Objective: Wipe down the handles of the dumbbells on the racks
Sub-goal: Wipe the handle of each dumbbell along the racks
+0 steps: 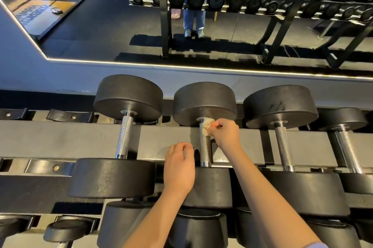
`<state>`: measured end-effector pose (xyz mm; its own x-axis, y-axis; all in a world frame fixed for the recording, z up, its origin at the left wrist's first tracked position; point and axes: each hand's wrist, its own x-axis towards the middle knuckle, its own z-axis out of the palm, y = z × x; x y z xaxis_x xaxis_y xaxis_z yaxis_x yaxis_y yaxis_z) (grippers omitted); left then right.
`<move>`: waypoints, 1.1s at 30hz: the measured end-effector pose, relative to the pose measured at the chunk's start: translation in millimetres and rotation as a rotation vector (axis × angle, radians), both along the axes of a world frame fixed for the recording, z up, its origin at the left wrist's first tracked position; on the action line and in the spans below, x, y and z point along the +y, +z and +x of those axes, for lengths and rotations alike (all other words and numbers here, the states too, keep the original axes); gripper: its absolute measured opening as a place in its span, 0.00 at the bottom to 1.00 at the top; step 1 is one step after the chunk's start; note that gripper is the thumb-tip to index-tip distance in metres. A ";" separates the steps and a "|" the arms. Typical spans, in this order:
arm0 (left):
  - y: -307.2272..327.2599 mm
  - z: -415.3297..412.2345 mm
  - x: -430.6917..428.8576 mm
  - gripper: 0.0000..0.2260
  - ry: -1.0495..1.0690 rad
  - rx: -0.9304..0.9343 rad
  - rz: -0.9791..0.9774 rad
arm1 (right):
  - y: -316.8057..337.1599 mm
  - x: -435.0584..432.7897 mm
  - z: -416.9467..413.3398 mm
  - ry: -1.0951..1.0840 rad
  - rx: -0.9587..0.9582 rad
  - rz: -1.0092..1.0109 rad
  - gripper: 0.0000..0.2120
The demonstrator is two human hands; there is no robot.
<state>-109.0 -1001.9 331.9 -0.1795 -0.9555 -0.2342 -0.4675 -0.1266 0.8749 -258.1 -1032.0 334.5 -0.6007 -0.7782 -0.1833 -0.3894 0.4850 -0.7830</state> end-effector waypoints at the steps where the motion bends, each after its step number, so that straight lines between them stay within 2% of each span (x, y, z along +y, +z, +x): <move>1: 0.2 0.4 -0.8 0.11 -0.016 -0.030 -0.017 | 1.1 2.8 -0.4 0.030 -0.005 0.036 0.04; 5: 0.8 0.4 -3.7 0.12 -0.064 -0.104 -0.038 | 1.9 26.7 -0.3 0.206 -0.016 0.255 0.12; 8: -2.8 0.5 -2.7 0.13 -0.046 -0.097 -0.021 | 3.4 33.9 -0.1 0.268 0.006 0.370 0.14; 10: -4.0 0.5 -1.9 0.13 -0.033 -0.078 -0.008 | 7.2 29.8 0.2 0.235 -0.040 0.351 0.15; 13: -4.1 0.7 -0.7 0.13 -0.011 -0.049 -0.010 | 7.7 18.1 3.5 0.154 0.046 0.214 0.11; 16: -1.9 1.4 0.1 0.13 0.001 -0.031 -0.014 | 8.0 12.2 6.5 0.057 0.015 0.096 0.11; 19: -3.2 2.7 0.7 0.11 -0.001 -0.023 -0.005 | 2.4 16.0 2.8 0.080 -0.046 0.122 0.09; 22: -2.3 3.0 1.3 0.10 -0.008 -0.020 -0.015 | -2.4 22.4 2.4 0.113 -0.064 0.156 0.12; 25: -3.0 3.3 0.8 0.08 -0.010 -0.020 -0.022 | -1.5 11.5 3.9 0.046 -0.002 0.091 0.09; 29: -1.4 3.3 1.5 0.12 -0.002 -0.030 -0.031 | 2.9 -4.1 6.7 -0.071 0.071 -0.023 0.05; 33: -1.5 3.7 1.8 0.11 0.003 -0.026 -0.020 | 0.9 8.8 6.5 0.045 0.092 0.063 0.04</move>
